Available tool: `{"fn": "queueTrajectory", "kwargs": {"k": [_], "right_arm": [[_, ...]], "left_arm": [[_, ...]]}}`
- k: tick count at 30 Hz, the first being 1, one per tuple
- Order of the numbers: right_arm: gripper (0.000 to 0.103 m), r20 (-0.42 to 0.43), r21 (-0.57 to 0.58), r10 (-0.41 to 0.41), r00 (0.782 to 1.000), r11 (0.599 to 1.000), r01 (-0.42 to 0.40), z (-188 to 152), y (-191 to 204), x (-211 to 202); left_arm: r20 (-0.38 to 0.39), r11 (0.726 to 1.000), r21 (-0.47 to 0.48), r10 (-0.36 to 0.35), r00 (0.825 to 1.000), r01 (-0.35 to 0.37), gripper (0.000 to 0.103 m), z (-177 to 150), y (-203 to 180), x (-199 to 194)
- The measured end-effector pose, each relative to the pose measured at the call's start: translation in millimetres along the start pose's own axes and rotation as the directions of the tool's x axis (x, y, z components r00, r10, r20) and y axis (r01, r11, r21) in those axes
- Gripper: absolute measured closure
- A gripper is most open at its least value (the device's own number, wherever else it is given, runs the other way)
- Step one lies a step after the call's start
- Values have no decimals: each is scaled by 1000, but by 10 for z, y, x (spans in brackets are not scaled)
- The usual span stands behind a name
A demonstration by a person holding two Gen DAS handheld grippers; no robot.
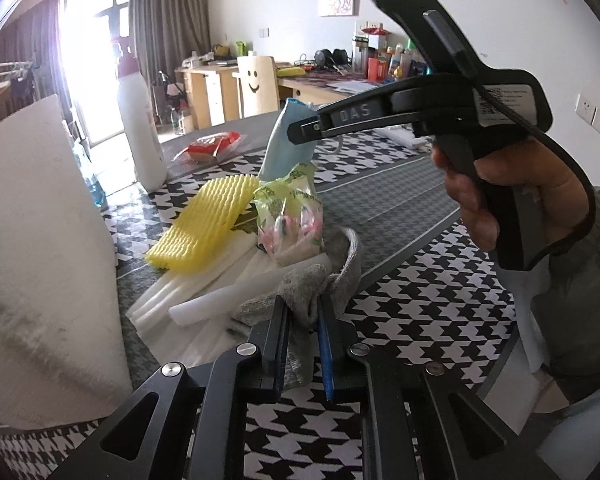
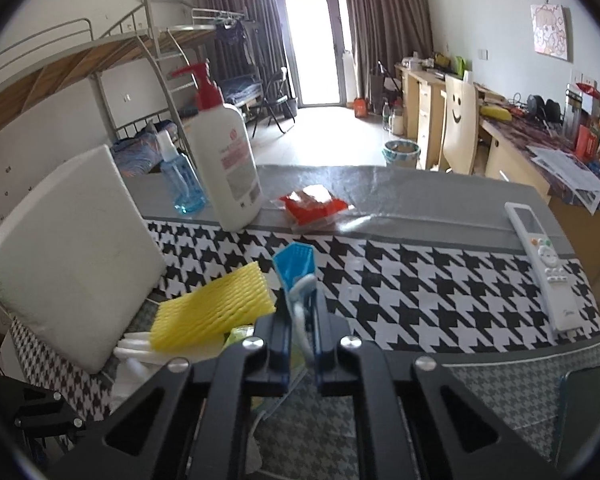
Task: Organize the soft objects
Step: 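Close the left tool on the grey sock while the right tool grasps the blue mask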
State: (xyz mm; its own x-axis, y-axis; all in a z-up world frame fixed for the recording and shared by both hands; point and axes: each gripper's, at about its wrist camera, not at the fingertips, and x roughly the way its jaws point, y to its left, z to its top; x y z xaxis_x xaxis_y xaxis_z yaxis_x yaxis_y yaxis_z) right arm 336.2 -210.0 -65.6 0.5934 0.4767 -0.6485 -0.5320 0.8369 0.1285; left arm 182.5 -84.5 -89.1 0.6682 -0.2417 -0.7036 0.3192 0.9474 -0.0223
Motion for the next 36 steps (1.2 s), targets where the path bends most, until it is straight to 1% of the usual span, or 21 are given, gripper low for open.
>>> {"fn": "queueTrajectory", "kwargs": {"k": [5, 11, 18, 19, 20, 23, 24, 30, 32, 33, 34, 35, 36], "right_arm": [[92, 40, 7, -23, 999, 1000, 23, 3, -19, -206], [92, 65, -3, -56, 996, 998, 56, -14, 11, -405], [92, 98, 5, -86, 991, 996, 86, -27, -1, -594], [92, 103, 11, -89, 991, 996, 89, -32, -20, -617], [92, 107, 16, -88, 990, 996, 87, -32, -37, -630], [93, 112, 34, -97, 989, 995, 93, -46, -65, -672], [93, 114, 38, -95, 989, 995, 91, -52, -75, -690], [93, 156, 44, -99, 983, 995, 93, -60, -91, -895], [93, 170, 46, -98, 980, 995, 92, -54, -98, -959], [93, 177, 45, -102, 979, 994, 95, -49, -96, -988], [93, 183, 45, -104, 978, 994, 97, -48, -95, -1015], [93, 192, 46, -99, 976, 995, 92, -45, -83, -1054], [93, 198, 44, -96, 975, 995, 89, -38, -73, -1085]], "left_arm": [[34, 1000, -3, -4, 999, 5, 89, -22, -13, -186], [65, 1000, -10, 8, 998, -7, 89, -26, 4, -344], [101, 1000, -24, 0, 995, 2, 89, -71, 34, -574], [108, 1000, -26, 1, 994, 2, 92, -71, 43, -605], [118, 1000, -28, 4, 993, -1, 94, -77, 48, -649], [132, 1000, -23, 19, 991, -16, 95, -70, 47, -720], [135, 1000, -24, 23, 991, -20, 98, -69, 52, -735], [103, 1000, -7, 8, 995, -7, 98, -141, 3, -678], [84, 1000, -5, 1, 996, -1, 93, -165, 0, -613], [71, 1000, -7, 6, 997, -5, 83, -174, -10, -570], [61, 1000, -5, 11, 998, -10, 70, -182, -18, -540], [54, 1000, -6, 16, 998, -15, 63, -189, -21, -504], [49, 1000, -5, 23, 999, -23, 49, -198, -29, -480]]}}
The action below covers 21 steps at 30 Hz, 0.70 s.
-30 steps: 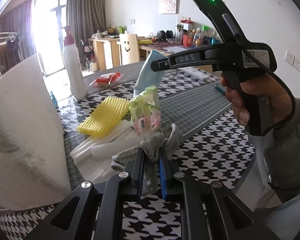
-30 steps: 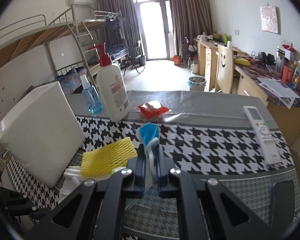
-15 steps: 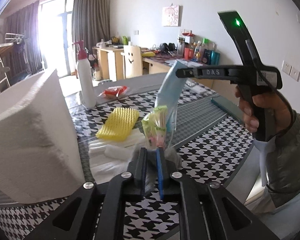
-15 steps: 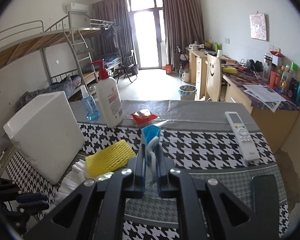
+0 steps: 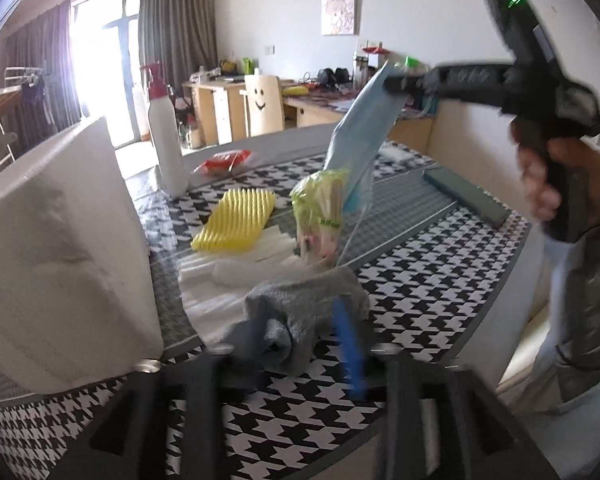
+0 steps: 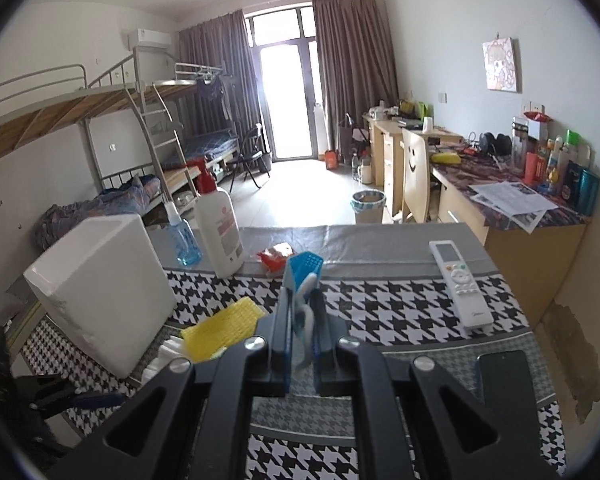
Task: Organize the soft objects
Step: 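Close the left tool on the grey sock while the right tool grasps the blue mask, then lift the grey sock with the left tool while the right tool carries the mask toward the foam box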
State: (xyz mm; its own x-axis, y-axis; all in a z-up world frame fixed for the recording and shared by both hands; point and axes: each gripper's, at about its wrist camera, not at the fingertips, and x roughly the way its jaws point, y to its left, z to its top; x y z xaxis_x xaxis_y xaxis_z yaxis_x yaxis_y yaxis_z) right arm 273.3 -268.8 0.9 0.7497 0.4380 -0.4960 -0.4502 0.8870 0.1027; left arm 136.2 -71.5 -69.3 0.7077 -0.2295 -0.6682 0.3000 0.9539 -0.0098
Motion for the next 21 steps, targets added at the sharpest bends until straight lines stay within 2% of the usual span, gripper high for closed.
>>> {"fn": "queueTrajectory", "kwargs": {"k": [1, 3, 7, 15, 17, 19, 21], "right_arm": [[93, 9, -5, 2, 1000, 1000, -2, 4, 19, -41], [93, 31, -17, 4, 1000, 1000, -4, 37, 63, -128], [93, 56, -33, 17, 998, 999, -15, 74, 116, -242], [93, 24, -29, 30, 999, 999, -29, -61, 115, -198], [93, 15, -22, 32, 999, 999, -32, -91, 103, -179], [93, 6, -15, 34, 999, 999, -34, -125, 92, -159], [93, -5, -8, 36, 999, 999, -36, -158, 78, -130]], "left_arm": [[1, 1000, 6, 6, 1000, -6, 38, -3, -13, 21], [7, 1000, 20, 21, 1000, -21, 33, 3, -39, 69], [-22, 999, 38, 20, 1000, -20, 33, 17, -71, 215], [-67, 999, 34, 22, 998, -19, 33, 33, -45, 450], [-78, 1000, 23, 19, 997, -17, 39, 28, -31, 491], [-87, 1000, 20, 16, 996, -14, 56, 21, -27, 528], [-93, 1000, 17, 12, 996, -11, 66, 2, -31, 547]]}}
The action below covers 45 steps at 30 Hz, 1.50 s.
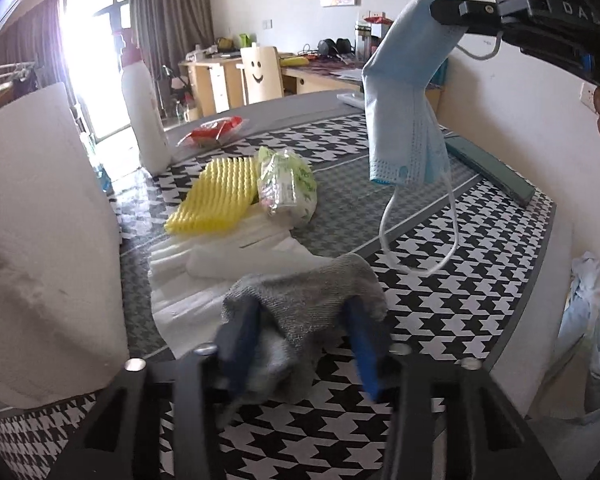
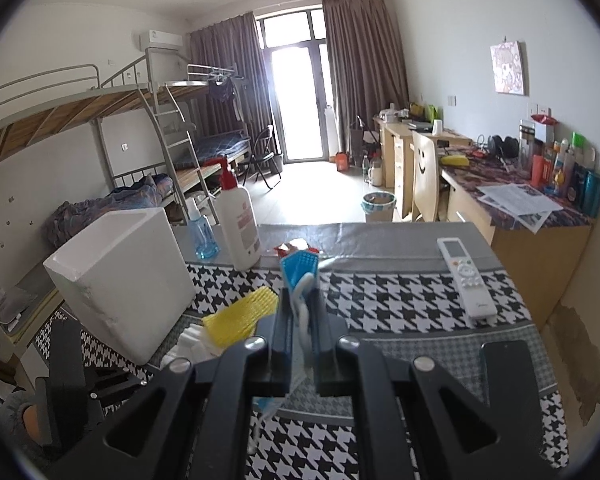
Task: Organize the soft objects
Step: 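Lift the grey sock with the left tool while the right tool carries the mask toward the foam box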
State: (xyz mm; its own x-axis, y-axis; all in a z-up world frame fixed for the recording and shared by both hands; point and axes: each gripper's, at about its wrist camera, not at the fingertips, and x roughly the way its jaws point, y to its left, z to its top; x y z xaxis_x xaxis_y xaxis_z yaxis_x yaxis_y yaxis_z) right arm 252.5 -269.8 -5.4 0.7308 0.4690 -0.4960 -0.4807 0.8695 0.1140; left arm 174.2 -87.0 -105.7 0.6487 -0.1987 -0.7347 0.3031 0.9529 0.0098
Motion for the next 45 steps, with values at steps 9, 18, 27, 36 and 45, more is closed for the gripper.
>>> {"fn": "queueTrajectory", "kwargs": {"k": [9, 18, 27, 36, 45], "right_arm": [[93, -10, 25, 14, 1000, 1000, -14, -95, 6, 2], [93, 23, 11, 36, 999, 999, -36, -53, 127, -94], [93, 64, -11, 27, 998, 1000, -26, 43, 276, -144], [93, 84, -6, 0, 996, 1000, 0, 116, 341, -163], [93, 110, -16, -8, 994, 1000, 10, 214, 406, -197]], "left_arm": [[26, 1000, 7, -21, 999, 21, 91, -6, -14, -105], [162, 1000, -4, 17, 987, -17, 91, 143, 84, -645], [267, 997, -35, 73, 961, -66, 91, 358, 235, -1009], [341, 995, -62, 100, 935, -84, 91, 538, 358, -1260], [386, 989, -100, 143, 911, -113, 91, 628, 505, -1440]]}}
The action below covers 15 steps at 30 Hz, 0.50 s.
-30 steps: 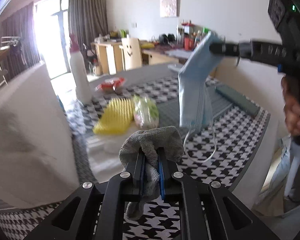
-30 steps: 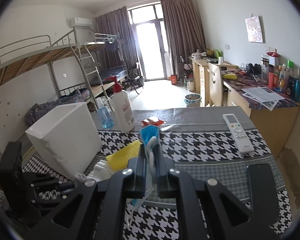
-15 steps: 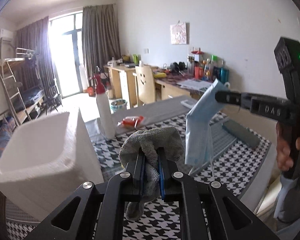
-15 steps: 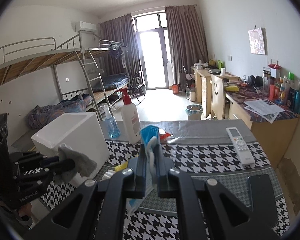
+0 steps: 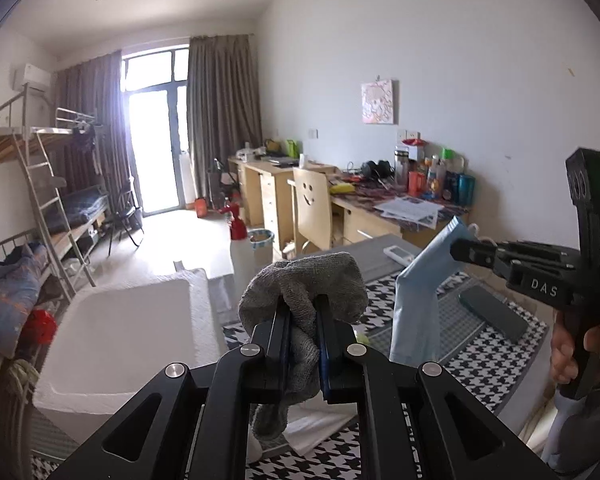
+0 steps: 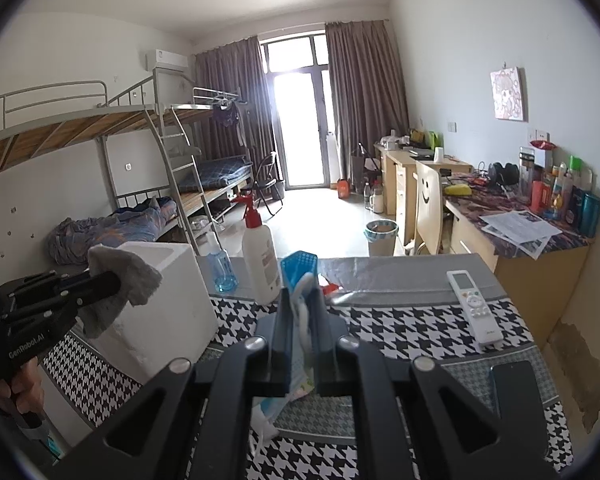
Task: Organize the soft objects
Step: 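Lift the grey sock with the left tool while the right tool carries the mask toward the foam box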
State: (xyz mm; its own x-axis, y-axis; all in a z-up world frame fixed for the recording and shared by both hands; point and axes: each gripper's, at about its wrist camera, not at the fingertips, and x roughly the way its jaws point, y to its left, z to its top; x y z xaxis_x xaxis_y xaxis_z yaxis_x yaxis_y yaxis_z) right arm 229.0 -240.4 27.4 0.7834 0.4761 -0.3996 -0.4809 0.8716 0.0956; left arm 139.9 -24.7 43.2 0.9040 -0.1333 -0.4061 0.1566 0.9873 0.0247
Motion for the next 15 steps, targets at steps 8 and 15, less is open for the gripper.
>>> {"fn": "queueTrajectory", "kwargs": {"k": [8, 15], "right_arm": [[93, 9, -26, 19, 1000, 999, -18, 84, 85, 54], [93, 11, -35, 31, 999, 999, -31, 169, 146, 147]], "left_arm": [[13, 1000, -6, 29, 1000, -29, 91, 55, 74, -26], [33, 997, -17, 74, 997, -73, 91, 131, 231, -95]]}}
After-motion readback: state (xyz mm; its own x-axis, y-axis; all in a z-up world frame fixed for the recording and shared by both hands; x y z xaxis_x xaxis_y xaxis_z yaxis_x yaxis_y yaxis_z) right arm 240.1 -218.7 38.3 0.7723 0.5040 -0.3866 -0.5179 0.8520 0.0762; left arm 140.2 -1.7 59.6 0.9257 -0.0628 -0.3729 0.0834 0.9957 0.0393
